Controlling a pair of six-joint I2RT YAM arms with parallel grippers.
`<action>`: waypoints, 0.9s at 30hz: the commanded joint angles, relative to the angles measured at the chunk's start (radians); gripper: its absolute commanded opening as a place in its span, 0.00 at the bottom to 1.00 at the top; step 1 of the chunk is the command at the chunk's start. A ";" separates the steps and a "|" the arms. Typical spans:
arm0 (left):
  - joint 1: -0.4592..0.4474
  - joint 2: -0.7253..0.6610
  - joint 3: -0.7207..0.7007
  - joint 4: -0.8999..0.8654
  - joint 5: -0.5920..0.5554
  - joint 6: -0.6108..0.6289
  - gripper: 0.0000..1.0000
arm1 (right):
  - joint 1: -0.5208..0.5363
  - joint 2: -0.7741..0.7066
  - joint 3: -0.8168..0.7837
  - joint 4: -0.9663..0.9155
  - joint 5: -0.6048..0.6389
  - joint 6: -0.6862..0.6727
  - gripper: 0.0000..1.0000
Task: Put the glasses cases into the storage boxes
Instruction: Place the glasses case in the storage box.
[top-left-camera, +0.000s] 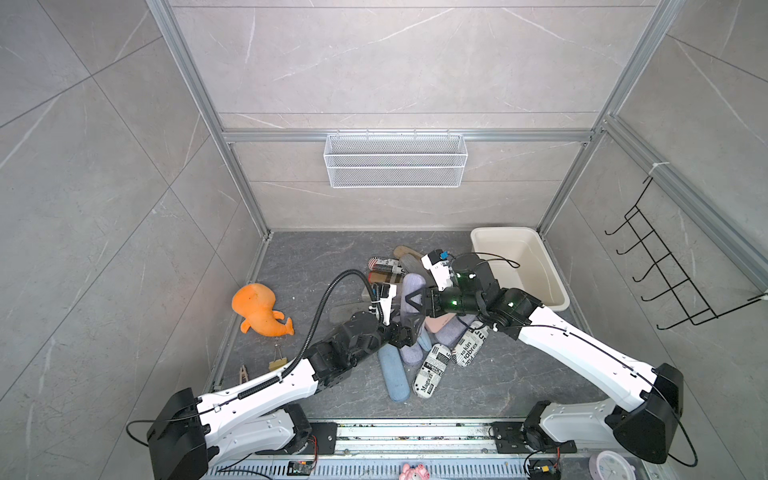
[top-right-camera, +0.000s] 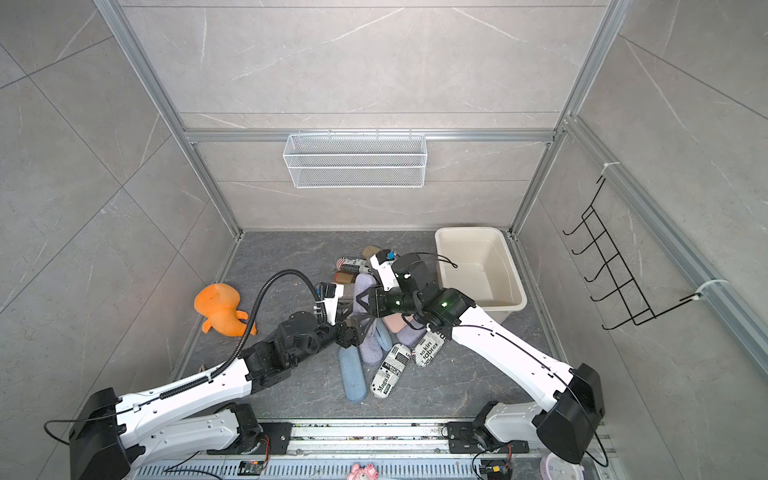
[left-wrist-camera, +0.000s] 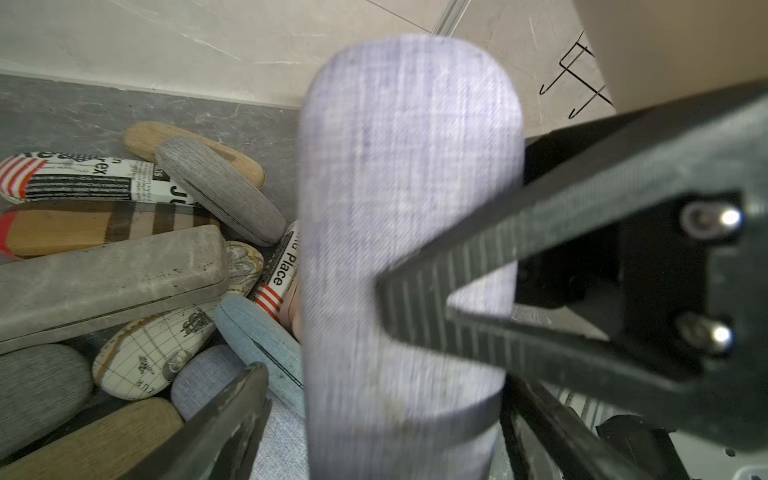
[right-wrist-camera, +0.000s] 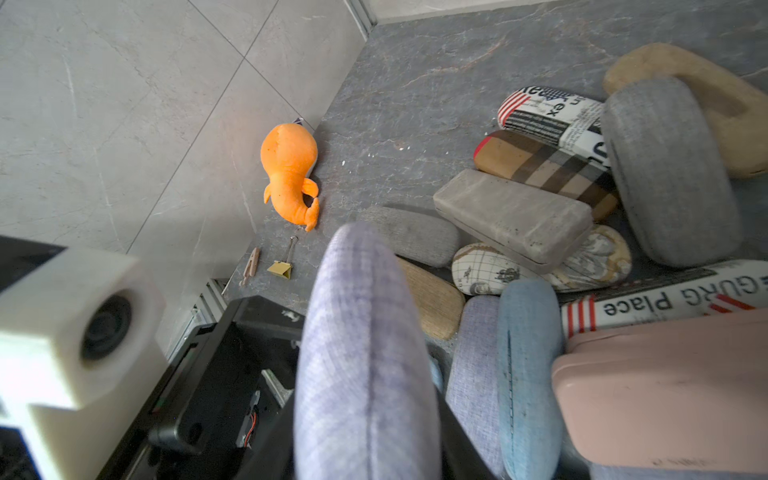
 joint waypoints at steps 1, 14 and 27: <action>-0.002 -0.068 -0.026 -0.008 -0.059 -0.009 0.88 | 0.003 0.028 0.108 -0.052 0.092 -0.038 0.25; -0.001 -0.292 -0.115 -0.229 -0.252 -0.067 0.88 | -0.290 0.197 0.501 -0.419 0.383 -0.299 0.25; 0.004 -0.194 -0.029 -0.309 -0.291 -0.064 0.89 | -0.609 0.491 0.709 -0.547 0.440 -0.424 0.28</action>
